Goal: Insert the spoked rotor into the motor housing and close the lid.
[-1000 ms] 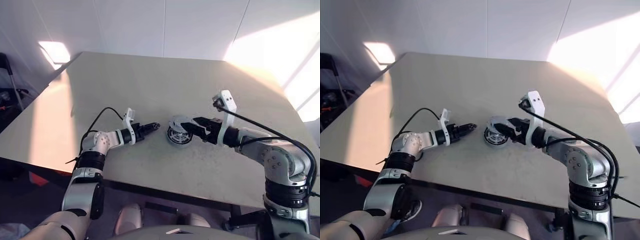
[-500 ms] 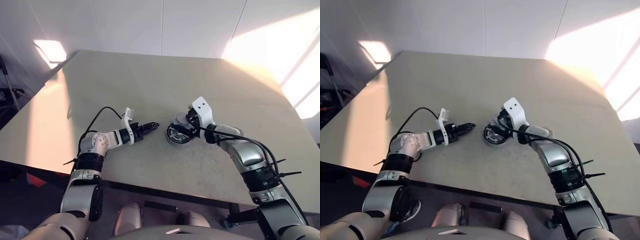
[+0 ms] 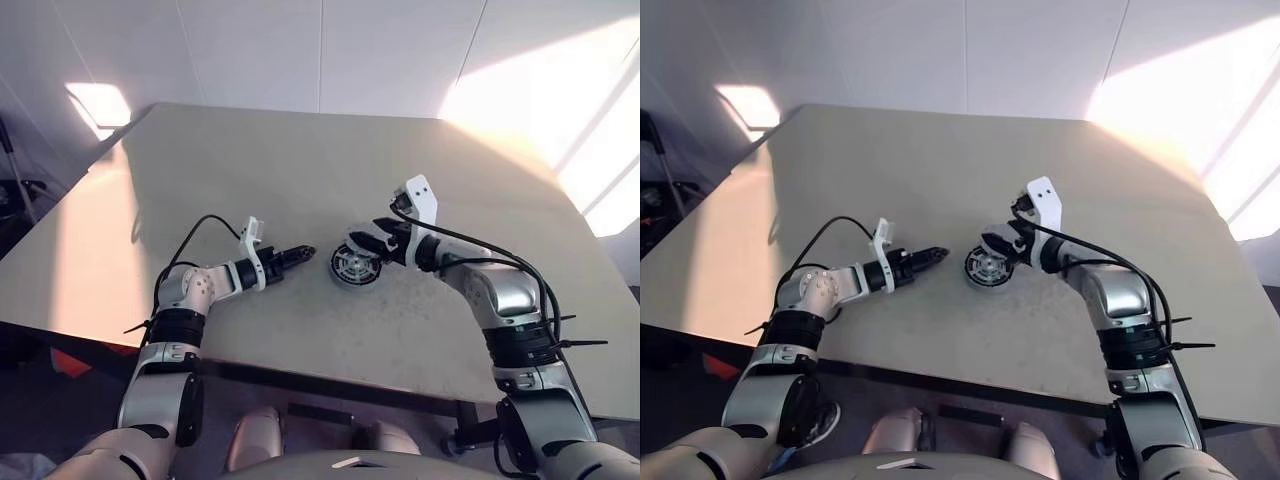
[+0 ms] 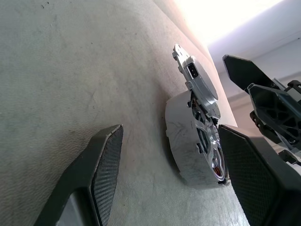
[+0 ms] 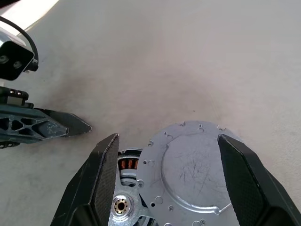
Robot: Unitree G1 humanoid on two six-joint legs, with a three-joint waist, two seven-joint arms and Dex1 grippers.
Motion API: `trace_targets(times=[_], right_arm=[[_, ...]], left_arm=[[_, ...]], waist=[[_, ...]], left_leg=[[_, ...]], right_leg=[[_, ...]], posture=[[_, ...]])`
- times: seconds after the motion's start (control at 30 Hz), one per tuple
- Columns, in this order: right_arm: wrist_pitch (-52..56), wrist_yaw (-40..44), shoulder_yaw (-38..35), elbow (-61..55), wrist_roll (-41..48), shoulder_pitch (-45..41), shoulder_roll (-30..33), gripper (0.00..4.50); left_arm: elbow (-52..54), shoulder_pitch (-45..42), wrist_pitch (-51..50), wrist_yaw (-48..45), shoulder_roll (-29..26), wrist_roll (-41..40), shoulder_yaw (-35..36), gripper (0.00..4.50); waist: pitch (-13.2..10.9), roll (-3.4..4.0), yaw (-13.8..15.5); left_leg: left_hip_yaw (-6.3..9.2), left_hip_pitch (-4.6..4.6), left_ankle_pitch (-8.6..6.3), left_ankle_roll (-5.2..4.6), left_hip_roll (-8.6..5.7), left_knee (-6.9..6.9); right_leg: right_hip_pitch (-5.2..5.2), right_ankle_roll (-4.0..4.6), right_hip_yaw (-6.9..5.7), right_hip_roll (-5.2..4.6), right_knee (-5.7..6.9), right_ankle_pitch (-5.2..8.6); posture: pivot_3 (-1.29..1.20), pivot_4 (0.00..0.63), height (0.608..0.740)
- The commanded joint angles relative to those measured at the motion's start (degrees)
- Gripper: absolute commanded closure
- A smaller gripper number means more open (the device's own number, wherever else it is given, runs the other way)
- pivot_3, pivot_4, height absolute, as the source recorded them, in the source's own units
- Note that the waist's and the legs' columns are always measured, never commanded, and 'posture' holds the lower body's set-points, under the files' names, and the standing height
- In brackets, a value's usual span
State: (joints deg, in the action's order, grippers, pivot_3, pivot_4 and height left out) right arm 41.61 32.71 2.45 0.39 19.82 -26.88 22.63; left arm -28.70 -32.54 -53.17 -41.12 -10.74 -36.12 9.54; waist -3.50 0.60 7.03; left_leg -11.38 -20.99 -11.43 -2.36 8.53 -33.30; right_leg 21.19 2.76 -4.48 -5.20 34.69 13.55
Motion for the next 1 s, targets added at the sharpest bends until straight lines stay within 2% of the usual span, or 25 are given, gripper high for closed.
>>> trace_targets(times=[0.03, 0.07, 0.63, 0.7, 1.0], right_arm=[[-2.62, 0.26, 0.33, 1.53, -1.87, -1.52, 0.49, 0.17], [-3.32, -0.29, 0.37, 2.79, -2.62, -1.73, 0.22, 0.03], [-8.93, 0.31, 1.96, 10.2, -8.55, -3.03, -0.64, 0.03], [-9.19, 1.31, 2.45, 9.07, -8.83, -2.52, -0.16, 0.4], [-8.88, 2.39, 2.8, 8.32, -9.61, -1.55, 0.2, 0.4]], left_arm=[[-0.32, -0.19, 0.51, -0.55, 0.02, 0.44, -0.11, 1.03], [-0.3, -0.18, 0.52, -0.55, 0.06, 0.46, -0.13, 1.03], [-0.09, 0.62, 1.04, -0.02, 0.44, 0.97, 0.07, 1.03], [-0.89, 0.28, 1.51, 0.09, 0.26, 1.1, 0.5, 1.03], [-2.58, -0.83, 2.56, 0.36, -0.18, 1.24, 1.3, 1.03]], waist=[[0.0, 0.0, 0.0], [0.0, 0.0, 0.0], [0.0, 0.0, -0.02], [0.0, 0.0, -0.02], [0.0, 0.0, 0.0]], left_leg=[[0.0, 0.0, 0.03, 0.05, 0.0, 0.0], [0.0, 0.0, 0.07, 0.12, 0.0, 0.0], [0.0, -0.01, 0.07, 0.11, 0.0, -0.01], [0.0, 0.0, 0.07, 0.11, 0.0, -0.02], [0.0, 0.1, 0.05, 0.07, 0.01, -0.03]], right_leg=[[0.0, 0.0, 0.0, 0.0, 0.0, 0.0], [0.01, 0.0, 0.0, 0.0, 0.0, 0.0], [0.01, 0.0, 0.0, 0.0, 0.01, 0.0], [0.0, 0.0, 0.0, 0.0, 0.02, 0.0], [-0.06, 0.01, 0.0, 0.0, 0.06, -0.01]], posture=[[0.0, 0.0, 0.74], [0.0, 0.0, 0.74], [0.0, 0.0, 0.74], [0.0, 0.0, 0.74], [0.0, 0.0, 0.74]])
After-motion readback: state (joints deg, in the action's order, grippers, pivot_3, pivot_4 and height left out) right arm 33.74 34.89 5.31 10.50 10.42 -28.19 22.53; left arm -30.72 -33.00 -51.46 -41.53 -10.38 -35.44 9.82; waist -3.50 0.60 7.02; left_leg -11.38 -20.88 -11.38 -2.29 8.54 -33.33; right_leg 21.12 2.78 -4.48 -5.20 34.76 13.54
